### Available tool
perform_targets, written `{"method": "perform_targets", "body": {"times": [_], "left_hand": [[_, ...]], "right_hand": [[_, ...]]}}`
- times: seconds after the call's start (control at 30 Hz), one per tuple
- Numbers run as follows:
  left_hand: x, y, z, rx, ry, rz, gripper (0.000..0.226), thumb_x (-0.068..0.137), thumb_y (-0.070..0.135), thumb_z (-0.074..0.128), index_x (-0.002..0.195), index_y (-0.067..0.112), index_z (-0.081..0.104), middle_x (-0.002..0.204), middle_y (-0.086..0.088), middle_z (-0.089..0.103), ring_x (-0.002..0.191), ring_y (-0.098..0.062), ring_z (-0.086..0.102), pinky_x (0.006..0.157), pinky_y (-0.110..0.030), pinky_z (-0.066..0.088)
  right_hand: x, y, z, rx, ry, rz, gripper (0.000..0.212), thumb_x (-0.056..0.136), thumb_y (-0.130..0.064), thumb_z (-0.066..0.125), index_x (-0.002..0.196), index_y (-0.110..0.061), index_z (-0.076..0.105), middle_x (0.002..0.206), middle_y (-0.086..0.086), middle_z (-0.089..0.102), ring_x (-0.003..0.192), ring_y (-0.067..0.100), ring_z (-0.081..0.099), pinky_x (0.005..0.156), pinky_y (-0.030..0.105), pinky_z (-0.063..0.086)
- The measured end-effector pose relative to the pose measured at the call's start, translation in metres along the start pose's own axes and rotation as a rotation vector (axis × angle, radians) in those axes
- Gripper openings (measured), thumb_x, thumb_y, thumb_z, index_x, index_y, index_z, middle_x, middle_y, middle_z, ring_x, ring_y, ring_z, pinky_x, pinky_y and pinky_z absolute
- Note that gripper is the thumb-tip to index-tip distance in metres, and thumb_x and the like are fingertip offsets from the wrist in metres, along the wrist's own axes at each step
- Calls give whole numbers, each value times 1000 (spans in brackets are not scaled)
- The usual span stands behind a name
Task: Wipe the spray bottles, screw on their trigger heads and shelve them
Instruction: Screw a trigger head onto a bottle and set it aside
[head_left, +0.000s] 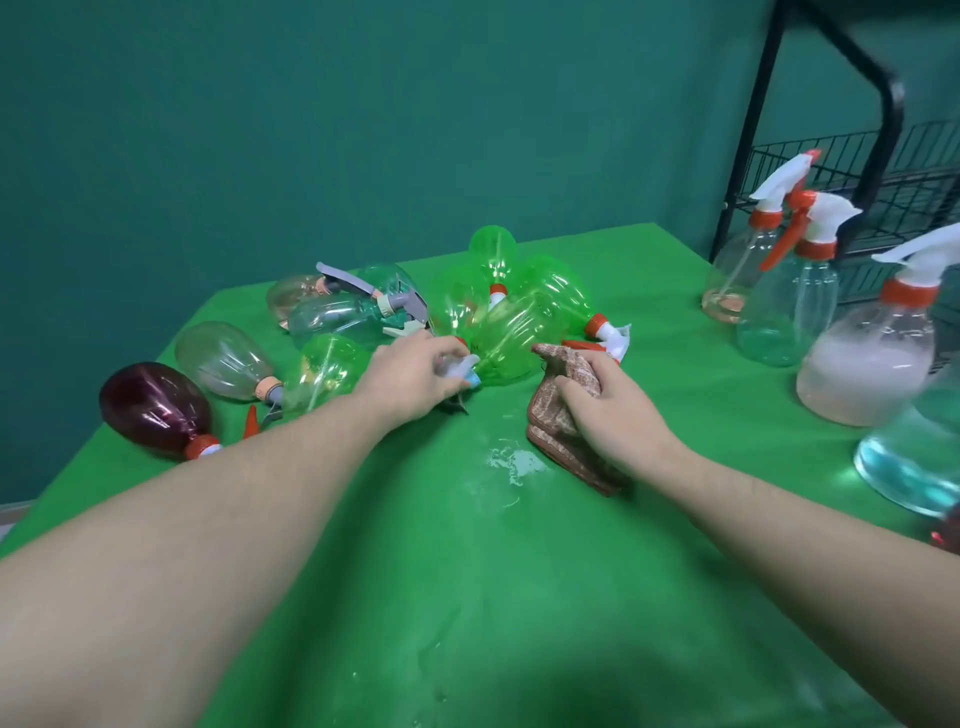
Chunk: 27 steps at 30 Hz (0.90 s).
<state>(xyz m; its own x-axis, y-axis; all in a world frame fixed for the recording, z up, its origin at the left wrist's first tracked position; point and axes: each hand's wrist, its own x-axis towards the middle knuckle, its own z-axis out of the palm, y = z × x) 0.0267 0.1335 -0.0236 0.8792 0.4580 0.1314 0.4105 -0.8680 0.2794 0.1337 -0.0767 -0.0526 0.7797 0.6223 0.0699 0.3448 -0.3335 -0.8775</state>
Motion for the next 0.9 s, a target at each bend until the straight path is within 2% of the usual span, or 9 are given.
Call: {"method": "perform_targets", "body": {"times": [0.1,0.2,0.27,0.37,0.43,0.57,0.7,0.8,0.9], "left_hand": [[-22,13,-2,-148,20,0,41,90,37,78,127,22,69,98,1,60,80,-8,55,74,-28,44],[-47,28,-3,-265,39,-41,44,86,38,82,125,21,71,101,-1,65,76,-7,55,72,-28,43],[-67,37,-5,-275,39,-65,46,86,38,82,127,21,70,108,-2,67,81,-13,61,71,-26,47],[-100,48,-6,-225,14,-68,43,88,36,80,126,18,70,99,3,60,72,-4,55,56,-13,38],[-124,57,-5,-180,-12,-66,42,87,37,80,123,17,71,95,7,58,69,-3,53,51,-12,37],[-166,69,1,-31,-29,-48,49,86,51,78,123,20,70,100,3,51,84,-15,54,66,-26,36],[-193,79,4,-12,-52,-48,51,86,55,76,124,20,71,93,7,45,91,-17,52,75,-28,38],[-204,85,-1,-52,-51,-30,46,92,53,71,123,19,72,99,6,55,94,-14,54,80,-27,43],[-210,87,-12,-78,-23,-21,33,99,44,63,120,21,74,110,4,68,94,-15,61,80,-30,50]], "right_hand": [[-18,-3,-4,13,-6,8,28,101,-36,50,129,-33,51,95,-11,69,87,10,67,75,27,50],[-40,-7,-8,6,-13,16,25,101,-36,49,126,-33,50,94,-12,67,85,7,65,69,25,47],[-56,-11,-10,5,-24,16,24,102,-35,49,125,-33,50,92,-13,66,83,6,64,67,25,45],[-80,-15,-10,15,-22,7,21,101,-33,51,122,-34,48,92,-16,64,85,3,63,67,22,43],[-97,-19,-10,23,-29,5,21,101,-33,51,122,-34,48,94,-17,64,90,8,64,70,23,44],[-131,-23,-9,15,-45,2,24,101,-33,50,125,-33,49,96,-14,63,90,13,62,73,27,42],[-156,-23,-10,-17,-65,-4,26,102,-35,49,128,-31,48,92,-9,66,83,14,64,69,28,47],[-167,-22,-11,-34,-65,-5,30,102,-36,49,132,-29,47,94,-8,67,86,15,66,79,33,53],[-172,-23,-13,-32,-60,-3,30,102,-35,49,131,-28,48,94,-8,66,85,14,66,76,32,52]]}}
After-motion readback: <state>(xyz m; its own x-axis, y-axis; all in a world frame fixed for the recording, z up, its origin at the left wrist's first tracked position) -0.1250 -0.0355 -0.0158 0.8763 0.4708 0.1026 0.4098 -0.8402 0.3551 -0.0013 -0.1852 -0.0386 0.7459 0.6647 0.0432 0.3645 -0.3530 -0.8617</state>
